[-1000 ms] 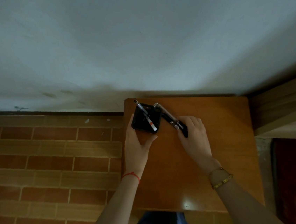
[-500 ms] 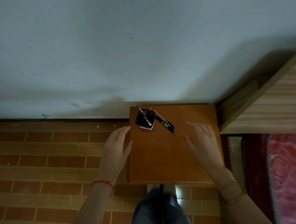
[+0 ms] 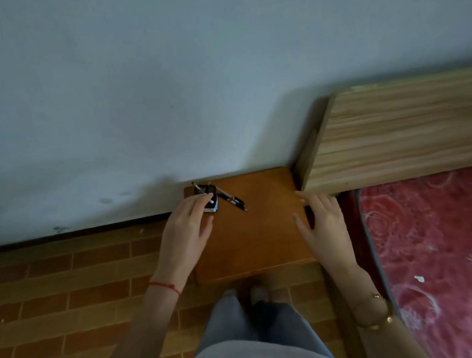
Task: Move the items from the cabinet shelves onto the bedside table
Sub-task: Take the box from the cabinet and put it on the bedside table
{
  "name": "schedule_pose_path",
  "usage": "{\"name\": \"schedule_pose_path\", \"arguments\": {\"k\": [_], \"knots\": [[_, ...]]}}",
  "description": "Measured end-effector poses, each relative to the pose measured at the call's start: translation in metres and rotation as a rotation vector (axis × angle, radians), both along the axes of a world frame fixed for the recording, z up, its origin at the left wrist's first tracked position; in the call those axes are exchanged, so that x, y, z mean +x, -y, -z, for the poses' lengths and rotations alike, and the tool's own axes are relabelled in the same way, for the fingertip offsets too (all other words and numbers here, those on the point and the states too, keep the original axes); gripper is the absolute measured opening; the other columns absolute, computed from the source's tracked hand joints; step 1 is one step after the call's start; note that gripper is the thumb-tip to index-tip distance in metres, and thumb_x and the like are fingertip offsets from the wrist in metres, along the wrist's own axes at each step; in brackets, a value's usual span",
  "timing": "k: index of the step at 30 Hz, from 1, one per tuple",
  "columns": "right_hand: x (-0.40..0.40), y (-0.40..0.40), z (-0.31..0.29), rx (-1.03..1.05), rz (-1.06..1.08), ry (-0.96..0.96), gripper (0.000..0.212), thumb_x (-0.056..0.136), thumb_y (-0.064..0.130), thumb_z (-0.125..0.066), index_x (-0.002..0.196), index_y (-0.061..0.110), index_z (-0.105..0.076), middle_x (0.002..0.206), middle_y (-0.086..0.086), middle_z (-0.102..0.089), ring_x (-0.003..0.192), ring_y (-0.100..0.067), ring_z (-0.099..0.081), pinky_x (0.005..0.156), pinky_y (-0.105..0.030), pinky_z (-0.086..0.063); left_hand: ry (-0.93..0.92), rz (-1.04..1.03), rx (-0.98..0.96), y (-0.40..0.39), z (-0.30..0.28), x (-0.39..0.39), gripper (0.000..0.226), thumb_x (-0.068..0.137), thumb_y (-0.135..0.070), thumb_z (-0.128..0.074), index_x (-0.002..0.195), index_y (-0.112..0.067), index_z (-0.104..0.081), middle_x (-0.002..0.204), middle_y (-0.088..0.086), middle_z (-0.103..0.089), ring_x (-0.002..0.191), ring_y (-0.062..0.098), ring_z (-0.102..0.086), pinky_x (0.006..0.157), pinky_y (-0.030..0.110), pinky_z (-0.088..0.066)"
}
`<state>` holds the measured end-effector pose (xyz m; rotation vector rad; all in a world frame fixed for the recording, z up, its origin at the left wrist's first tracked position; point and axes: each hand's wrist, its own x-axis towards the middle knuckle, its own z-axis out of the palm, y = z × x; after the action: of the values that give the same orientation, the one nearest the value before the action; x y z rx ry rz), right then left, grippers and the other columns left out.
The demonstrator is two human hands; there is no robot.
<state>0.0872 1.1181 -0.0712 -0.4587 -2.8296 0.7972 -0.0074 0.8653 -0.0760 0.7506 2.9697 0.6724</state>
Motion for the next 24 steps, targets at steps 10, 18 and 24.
{"name": "schedule_pose_path", "arguments": {"k": [10,18,24], "knots": [[0.085,0.053,-0.038,0.001,0.312,-0.031,0.037,0.092,0.026,-0.057,0.129,0.022,-0.053,0.122,0.007,-0.057,0.119,-0.011,-0.046,0.102,-0.035,-0.042,0.070,0.316,0.085,0.005,-0.035,0.013,0.046,0.092,-0.021,-0.064,0.137,-0.020,-0.052,0.134,-0.002,-0.058,0.123,0.012,-0.055,0.104,0.022,-0.036],[0.155,0.167,-0.055,-0.009,0.753,-0.071,0.037,0.091,0.025,-0.060,0.127,0.022,-0.055,0.122,0.007,-0.057,0.119,-0.009,-0.045,0.101,-0.037,-0.043,0.106,0.708,0.100,0.037,-0.056,0.017,0.045,0.092,-0.020,-0.064,0.136,-0.018,-0.055,0.132,-0.003,-0.060,0.122,0.011,-0.056,0.101,0.022,-0.044],[0.220,0.263,-0.066,0.009,1.069,-0.089,0.035,0.089,0.020,-0.064,0.123,0.019,-0.058,0.119,0.004,-0.059,0.118,-0.011,-0.045,0.101,-0.035,-0.045,0.114,1.035,0.089,0.050,-0.069,0.047,0.045,0.093,-0.020,-0.063,0.137,-0.019,-0.053,0.133,-0.002,-0.059,0.125,0.010,-0.053,0.105,0.028,-0.046]]}}
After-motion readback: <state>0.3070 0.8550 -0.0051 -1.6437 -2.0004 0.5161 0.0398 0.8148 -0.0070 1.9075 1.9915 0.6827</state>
